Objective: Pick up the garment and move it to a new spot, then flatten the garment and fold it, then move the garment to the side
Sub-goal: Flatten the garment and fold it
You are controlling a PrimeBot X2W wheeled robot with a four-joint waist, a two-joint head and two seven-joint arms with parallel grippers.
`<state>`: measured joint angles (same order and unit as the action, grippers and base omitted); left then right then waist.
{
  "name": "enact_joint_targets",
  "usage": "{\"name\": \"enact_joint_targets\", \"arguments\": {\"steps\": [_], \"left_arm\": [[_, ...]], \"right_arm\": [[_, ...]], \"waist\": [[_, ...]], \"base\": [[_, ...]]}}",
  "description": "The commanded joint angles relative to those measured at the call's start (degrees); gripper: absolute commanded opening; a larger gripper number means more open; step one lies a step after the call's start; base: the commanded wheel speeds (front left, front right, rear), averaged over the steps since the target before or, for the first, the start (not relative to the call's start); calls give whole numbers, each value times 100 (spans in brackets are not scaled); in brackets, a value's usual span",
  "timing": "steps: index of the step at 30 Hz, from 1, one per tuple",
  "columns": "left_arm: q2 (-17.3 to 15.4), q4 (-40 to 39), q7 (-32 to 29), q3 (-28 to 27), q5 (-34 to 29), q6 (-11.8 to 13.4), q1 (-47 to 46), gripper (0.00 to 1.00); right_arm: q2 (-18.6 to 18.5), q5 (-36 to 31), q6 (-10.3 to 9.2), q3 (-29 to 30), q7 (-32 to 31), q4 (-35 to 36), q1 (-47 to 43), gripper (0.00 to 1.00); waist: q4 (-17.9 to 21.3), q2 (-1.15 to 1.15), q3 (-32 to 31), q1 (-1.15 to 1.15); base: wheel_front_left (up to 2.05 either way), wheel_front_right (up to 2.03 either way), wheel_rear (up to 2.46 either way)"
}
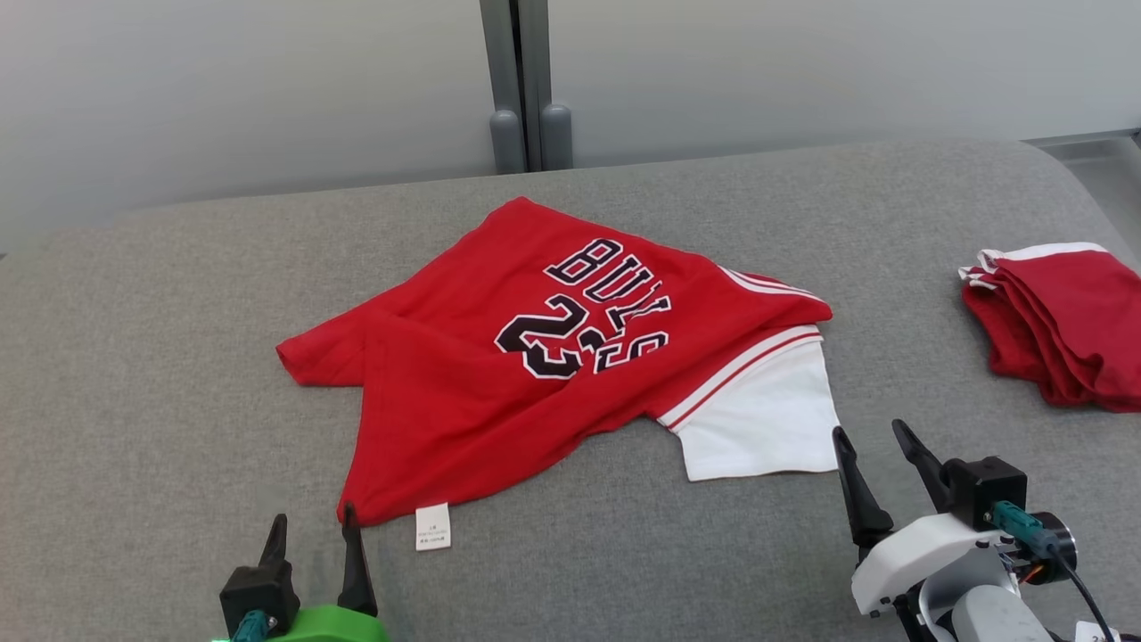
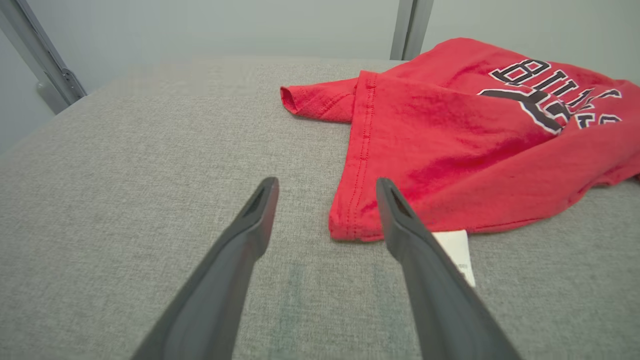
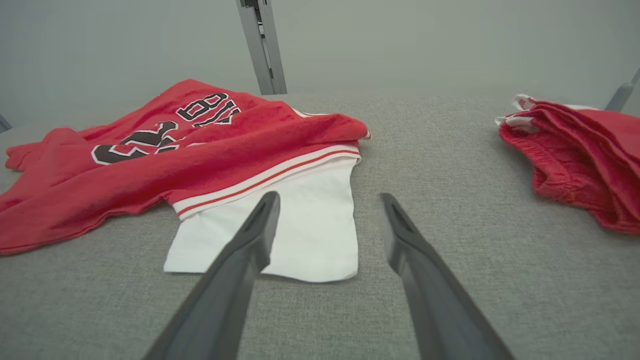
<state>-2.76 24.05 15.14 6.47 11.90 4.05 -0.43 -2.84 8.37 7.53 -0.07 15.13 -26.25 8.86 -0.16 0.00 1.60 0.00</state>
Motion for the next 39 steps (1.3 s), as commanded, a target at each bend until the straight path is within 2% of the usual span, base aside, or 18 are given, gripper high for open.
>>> {"name": "enact_joint_targets", "arguments": {"steps": [1, 14, 23, 31, 32, 33, 34, 39], "left_arm": [[-27, 43, -2, 26, 38, -22, -95, 100], [-27, 454, -2, 132, 173, -94, -742, 100], [-28, 1164, -7, 157, 127, -197, -1060, 100], [-15, 1678, -29, 435, 256, -345, -1111, 100], [-2, 1766, -39, 499, 261, -393, -1125, 50], [3, 1819, -47, 546, 285, -438, -1140, 22], [9, 1896, -48, 594, 327, -481, -1163, 0], [-12, 1873, -47, 650, 412, -533, -1214, 0]], "right_arm": [[-19, 9, -9, -21, -1, -66, 70, 100], [-20, -156, -9, 61, -1, -712, 670, 100], [-21, -315, -9, 101, -2, -1270, 935, 100], [-27, -507, -14, 237, -49, -1960, 917, 100], [-25, -499, -14, 212, -52, -2063, 952, 91], [-23, -487, -14, 173, -59, -2159, 973, 45], [-21, -452, -14, 159, -65, -2234, 1000, 0], [4, -195, -9, 71, -42, -2038, 1056, 0]], "waist": [[-16, 0, 96, 0], [-105, 0, 836, 0], [-81, 0, 1007, 0], [-85, 0, 1051, 0], [-89, 0, 1052, 0], [-93, 0, 1051, 0], [-94, 0, 1047, 0], [-106, 0, 955, 0]], "base": [[0, 0, 0], [0, 0, 0], [0, 0, 0], [0, 0, 0], [0, 0, 0], [0, 0, 0], [0, 0, 0], [0, 0, 0]]}}
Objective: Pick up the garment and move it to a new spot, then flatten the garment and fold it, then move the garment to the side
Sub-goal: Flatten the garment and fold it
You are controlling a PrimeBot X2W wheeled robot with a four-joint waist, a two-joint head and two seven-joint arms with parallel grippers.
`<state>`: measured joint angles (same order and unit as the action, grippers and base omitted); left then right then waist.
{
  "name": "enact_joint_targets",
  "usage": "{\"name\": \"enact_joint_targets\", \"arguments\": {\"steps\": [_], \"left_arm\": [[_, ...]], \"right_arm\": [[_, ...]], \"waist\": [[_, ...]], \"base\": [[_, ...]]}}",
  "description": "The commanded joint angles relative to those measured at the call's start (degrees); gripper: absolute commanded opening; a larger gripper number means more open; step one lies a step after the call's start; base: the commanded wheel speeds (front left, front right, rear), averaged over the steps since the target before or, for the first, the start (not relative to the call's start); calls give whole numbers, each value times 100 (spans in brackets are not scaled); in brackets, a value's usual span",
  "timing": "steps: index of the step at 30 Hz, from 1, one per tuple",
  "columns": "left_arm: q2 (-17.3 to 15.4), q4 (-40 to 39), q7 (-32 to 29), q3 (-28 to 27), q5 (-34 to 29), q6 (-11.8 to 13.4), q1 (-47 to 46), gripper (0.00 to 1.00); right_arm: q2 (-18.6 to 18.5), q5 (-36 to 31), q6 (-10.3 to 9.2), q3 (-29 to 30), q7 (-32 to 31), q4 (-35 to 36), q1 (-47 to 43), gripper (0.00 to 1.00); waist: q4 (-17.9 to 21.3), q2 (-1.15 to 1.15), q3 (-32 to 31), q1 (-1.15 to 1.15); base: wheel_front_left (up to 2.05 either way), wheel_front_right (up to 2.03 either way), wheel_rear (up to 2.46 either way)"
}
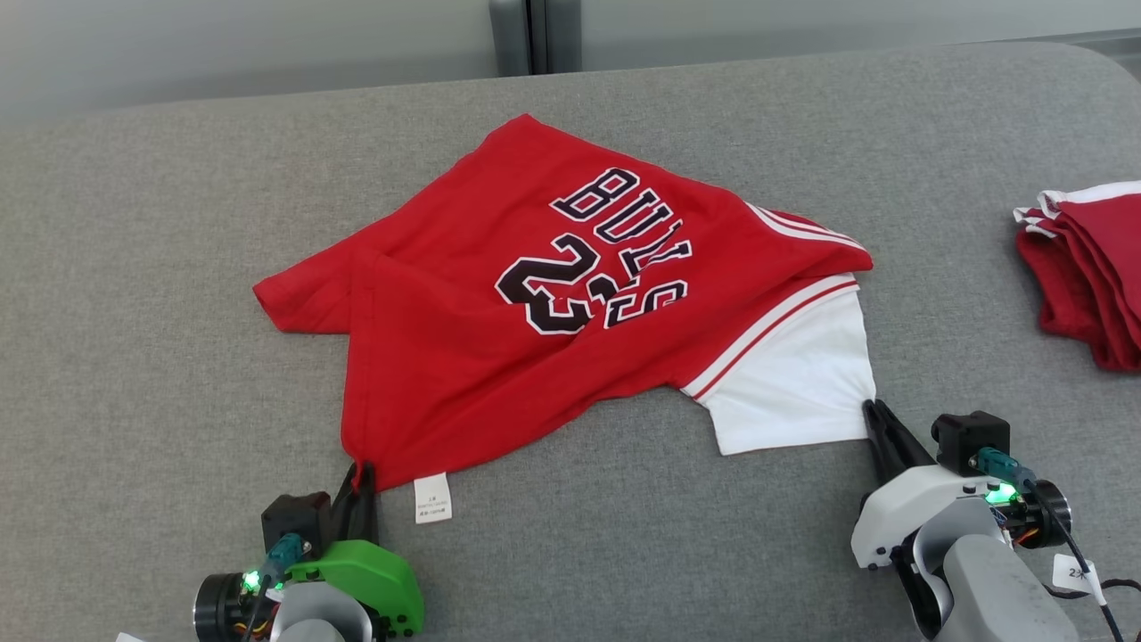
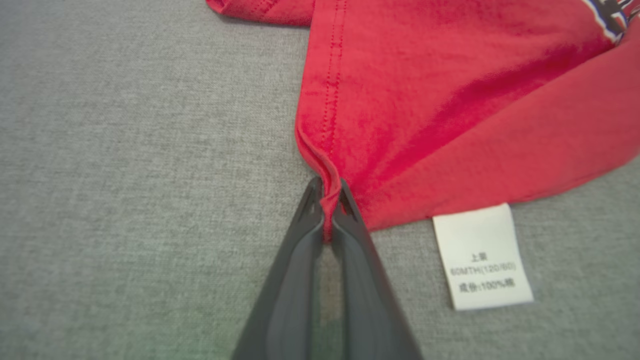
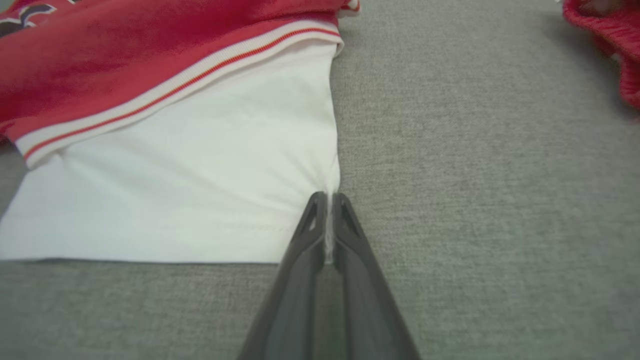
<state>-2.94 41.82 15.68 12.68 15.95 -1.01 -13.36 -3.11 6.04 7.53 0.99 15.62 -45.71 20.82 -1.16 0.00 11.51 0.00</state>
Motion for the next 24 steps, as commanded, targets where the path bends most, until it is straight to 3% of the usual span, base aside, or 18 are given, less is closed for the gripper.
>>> {"name": "enact_joint_targets", "arguments": {"steps": [1, 10, 14, 19, 24], "left_arm": [[5, 37, -91, 22, 5, -23, 84, 0], [-9, -1184, -56, -424, -158, -53, 96, 0], [-59, -1994, -55, -729, -374, -194, -88, 0], [-311, -2834, -56, -949, -546, -410, -577, 0], [-776, -3254, -175, -891, -639, -547, -1331, 0]], "right_arm": [[27, 75, -9, -35, -84, 18, -157, 0], [7, 536, -9, -3, -49, 1540, -220, 0], [-30, 707, -9, 25, -49, 2270, -27, 0], [-372, 1059, -9, 13, -48, 3174, 388, 0], [-870, 1392, -9, -93, -47, 3823, 974, 0]], "waist": [[-9, 0, -63, 0], [-18, 0, -511, 0], [-1, 0, -741, 0], [4, 0, -1020, 0], [16, 0, -1163, 0]], "base": [[0, 0, 0], [0, 0, 0], [0, 0, 0], [0, 0, 0], [0, 0, 0]]}}
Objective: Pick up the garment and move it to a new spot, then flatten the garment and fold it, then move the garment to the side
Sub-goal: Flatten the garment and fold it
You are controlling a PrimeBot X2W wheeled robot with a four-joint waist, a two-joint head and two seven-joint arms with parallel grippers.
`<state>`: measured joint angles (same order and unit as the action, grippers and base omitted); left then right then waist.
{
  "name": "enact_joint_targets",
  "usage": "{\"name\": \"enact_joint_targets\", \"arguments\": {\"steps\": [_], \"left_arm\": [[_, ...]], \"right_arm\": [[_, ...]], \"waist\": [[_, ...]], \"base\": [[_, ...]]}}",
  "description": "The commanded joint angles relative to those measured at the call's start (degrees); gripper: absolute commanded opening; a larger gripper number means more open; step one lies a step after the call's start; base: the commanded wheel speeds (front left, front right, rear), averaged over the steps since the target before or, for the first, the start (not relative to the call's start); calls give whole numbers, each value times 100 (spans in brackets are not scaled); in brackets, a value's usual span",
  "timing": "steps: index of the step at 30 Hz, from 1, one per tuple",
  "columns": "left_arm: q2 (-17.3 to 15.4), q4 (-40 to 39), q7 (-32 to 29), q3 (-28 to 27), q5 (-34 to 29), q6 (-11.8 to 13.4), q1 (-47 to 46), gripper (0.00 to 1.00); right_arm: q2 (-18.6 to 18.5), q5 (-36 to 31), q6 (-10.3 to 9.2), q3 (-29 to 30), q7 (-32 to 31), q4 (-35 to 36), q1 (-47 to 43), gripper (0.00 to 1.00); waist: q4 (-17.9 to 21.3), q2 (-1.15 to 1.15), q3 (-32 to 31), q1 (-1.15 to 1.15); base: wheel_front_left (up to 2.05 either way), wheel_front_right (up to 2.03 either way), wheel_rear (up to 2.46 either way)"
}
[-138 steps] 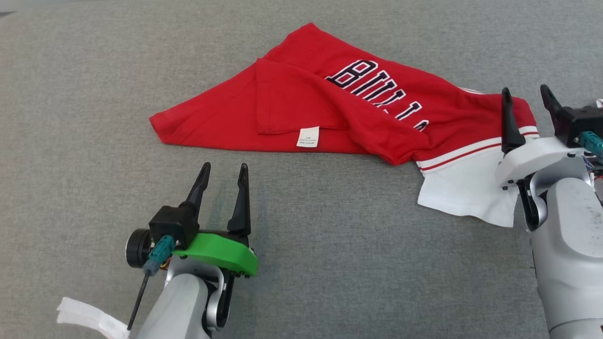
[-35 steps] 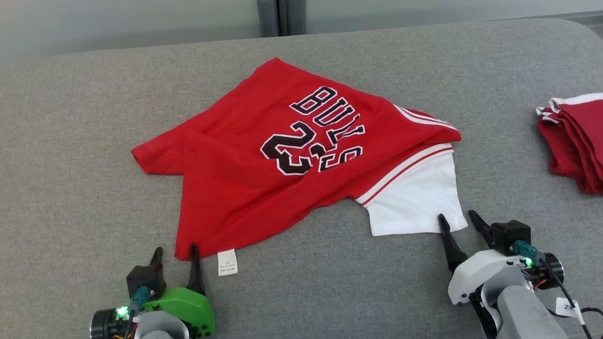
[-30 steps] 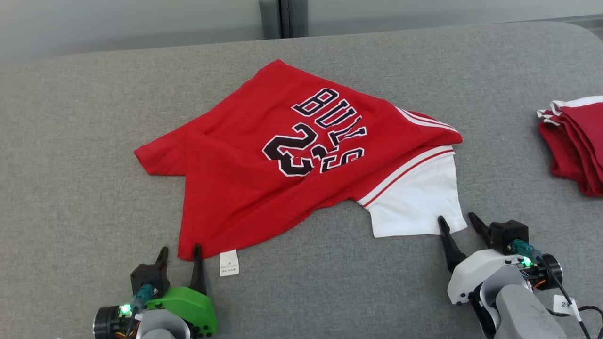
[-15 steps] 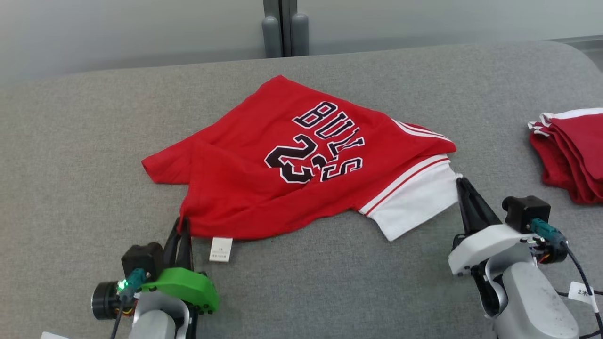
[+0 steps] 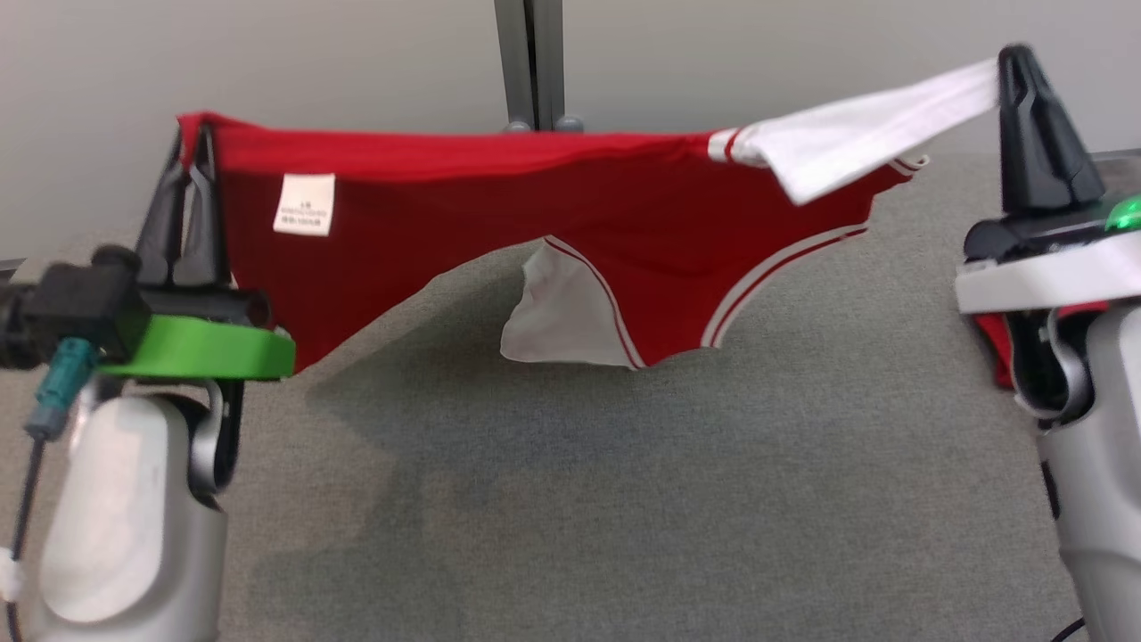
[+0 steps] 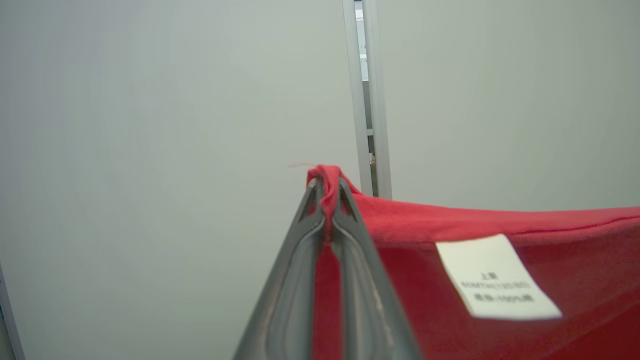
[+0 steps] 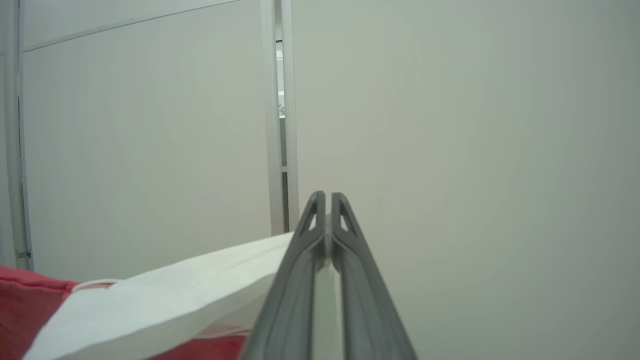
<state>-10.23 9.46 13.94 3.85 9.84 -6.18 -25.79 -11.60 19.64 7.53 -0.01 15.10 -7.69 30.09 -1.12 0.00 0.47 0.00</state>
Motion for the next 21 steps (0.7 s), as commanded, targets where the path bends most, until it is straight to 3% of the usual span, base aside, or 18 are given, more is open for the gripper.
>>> {"name": "enact_joint_targets", "arguments": {"steps": [1, 10, 15, 21], "left_arm": [[-144, -121, -125, 10, -30, -39, -275, 0], [-668, -634, -1278, 125, 232, -100, -1581, 0], [-583, -388, -1569, 129, 222, 41, -2232, 0], [-517, 329, -1412, 204, 116, 164, -3027, 0]], "right_arm": [[-154, 85, -9, -41, 4, 120, 193, 0], [-905, 230, -9, -277, -646, 720, 1635, 0], [-1107, 94, -9, -522, -784, 154, 2556, 0], [-1131, -297, -9, -760, -466, -798, 3615, 0]], "waist": [[20, 0, -66, 0], [118, 0, 320, 0], [183, 0, 1008, 0], [259, 0, 1797, 0]], "base": [[0, 0, 0], [0, 0, 0], [0, 0, 0], [0, 0, 0]]}}
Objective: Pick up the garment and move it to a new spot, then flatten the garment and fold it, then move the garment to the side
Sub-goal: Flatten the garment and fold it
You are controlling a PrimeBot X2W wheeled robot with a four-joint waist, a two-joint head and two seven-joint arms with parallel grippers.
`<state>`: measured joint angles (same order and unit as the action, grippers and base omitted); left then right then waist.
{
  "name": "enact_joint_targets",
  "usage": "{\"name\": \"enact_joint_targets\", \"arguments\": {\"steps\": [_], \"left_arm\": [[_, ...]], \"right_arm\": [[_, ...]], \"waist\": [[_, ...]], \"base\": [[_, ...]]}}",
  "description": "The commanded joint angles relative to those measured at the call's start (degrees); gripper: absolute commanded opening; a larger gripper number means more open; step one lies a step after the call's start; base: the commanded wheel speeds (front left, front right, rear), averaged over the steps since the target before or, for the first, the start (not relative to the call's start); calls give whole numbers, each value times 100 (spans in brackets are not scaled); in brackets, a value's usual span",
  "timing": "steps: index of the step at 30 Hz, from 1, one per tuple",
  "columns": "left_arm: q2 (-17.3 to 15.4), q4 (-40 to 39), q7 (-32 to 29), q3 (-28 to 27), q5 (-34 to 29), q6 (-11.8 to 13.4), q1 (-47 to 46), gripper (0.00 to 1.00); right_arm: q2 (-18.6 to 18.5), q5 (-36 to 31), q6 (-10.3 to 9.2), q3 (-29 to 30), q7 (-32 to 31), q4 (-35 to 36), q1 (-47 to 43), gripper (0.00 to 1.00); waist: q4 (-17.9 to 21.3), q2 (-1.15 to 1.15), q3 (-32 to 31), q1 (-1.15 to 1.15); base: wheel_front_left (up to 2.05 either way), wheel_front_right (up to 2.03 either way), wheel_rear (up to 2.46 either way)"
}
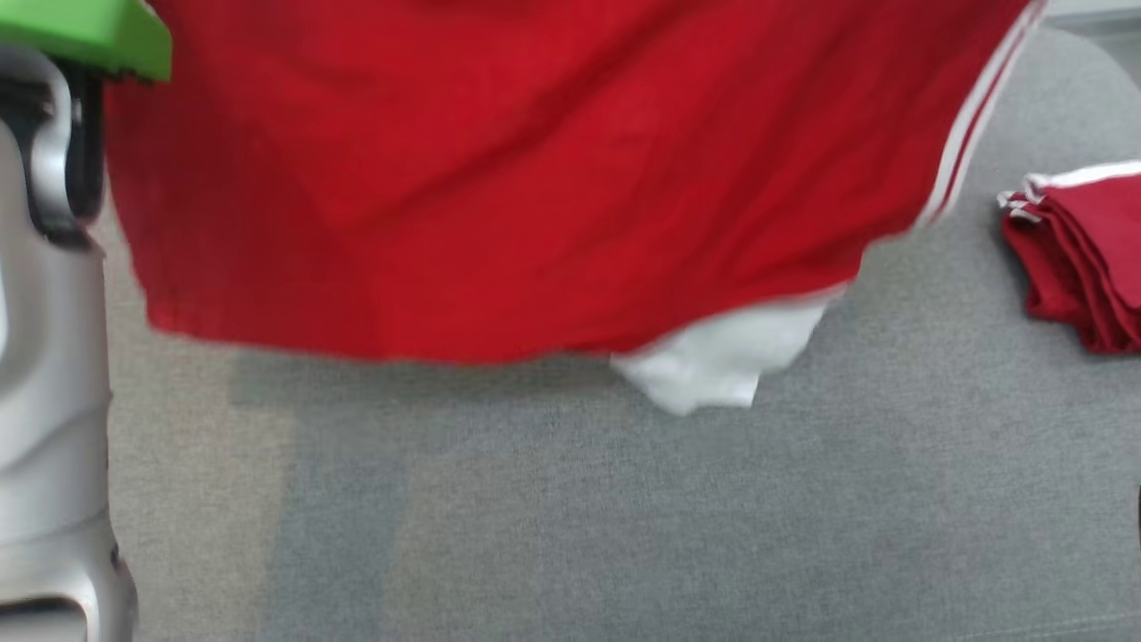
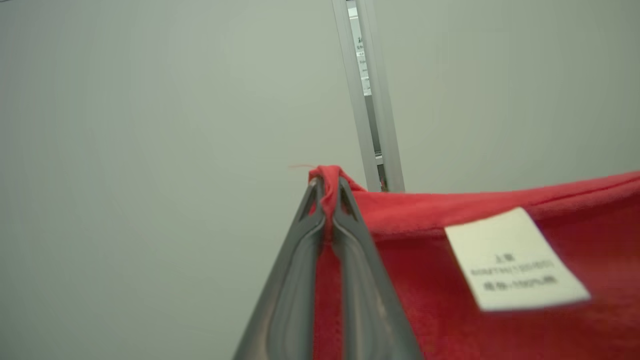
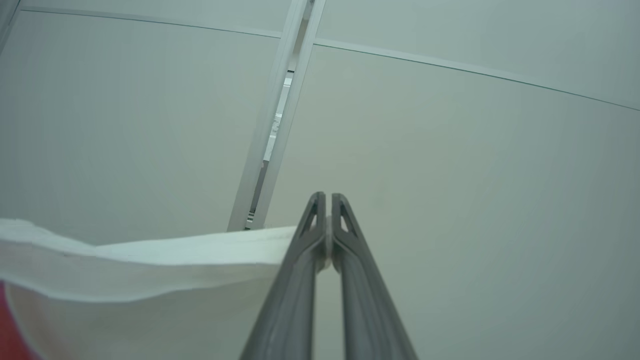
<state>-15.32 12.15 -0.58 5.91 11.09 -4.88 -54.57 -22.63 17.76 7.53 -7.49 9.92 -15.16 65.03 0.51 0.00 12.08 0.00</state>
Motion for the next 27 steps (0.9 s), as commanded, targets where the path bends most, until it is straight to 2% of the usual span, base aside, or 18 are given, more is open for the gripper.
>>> {"name": "enact_joint_targets", "arguments": {"steps": [1, 6, 12, 15, 19, 27], "left_arm": [[15, 181, 93, 13, -41, 54, -313, 0], [59, 913, 711, -86, -226, 340, -1319, 0], [101, 1606, 1378, -211, -204, 514, -1889, 0], [126, 1989, 1530, -253, -135, 468, -1479, 0], [264, 2040, 1580, -456, 37, 508, -650, 0], [933, 1909, 1568, -1072, 272, 467, 1882, 0]], "right_arm": [[-34, -181, -9, -39, 107, -196, 314, 0], [67, -684, -9, -15, 430, -913, 1411, 0], [173, -927, -9, 277, 523, -1254, 1968, 0], [300, -659, -10, 489, 527, -1041, 1426, 0], [372, -342, -12, 523, 529, -724, 408, 0], [781, 339, -14, 744, 531, -136, -2361, 0]], "waist": [[106, 0, 754, 0], [194, 0, 1256, 0], [253, 0, 1470, 0], [273, 0, 1490, 0], [296, 0, 1417, 0], [397, 0, 1089, 0]], "base": [[0, 0, 0], [0, 0, 0], [0, 0, 0], [0, 0, 0], [0, 0, 0], [0, 0, 0]]}}
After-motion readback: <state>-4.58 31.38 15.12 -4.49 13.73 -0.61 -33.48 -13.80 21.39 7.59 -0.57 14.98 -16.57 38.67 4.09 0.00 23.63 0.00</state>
